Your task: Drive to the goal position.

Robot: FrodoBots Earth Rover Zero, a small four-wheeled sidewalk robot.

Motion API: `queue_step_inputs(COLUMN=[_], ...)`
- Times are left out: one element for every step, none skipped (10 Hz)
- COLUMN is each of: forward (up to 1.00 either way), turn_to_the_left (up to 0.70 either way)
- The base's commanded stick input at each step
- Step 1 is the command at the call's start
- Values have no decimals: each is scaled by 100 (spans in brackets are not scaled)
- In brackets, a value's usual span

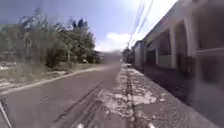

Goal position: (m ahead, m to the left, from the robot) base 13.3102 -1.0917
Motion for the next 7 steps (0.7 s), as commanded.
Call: queue_step_inputs(forward=[100,100,100,100,100,100,100], turn_to_the_left=[0,0,0,0,0,0,0])
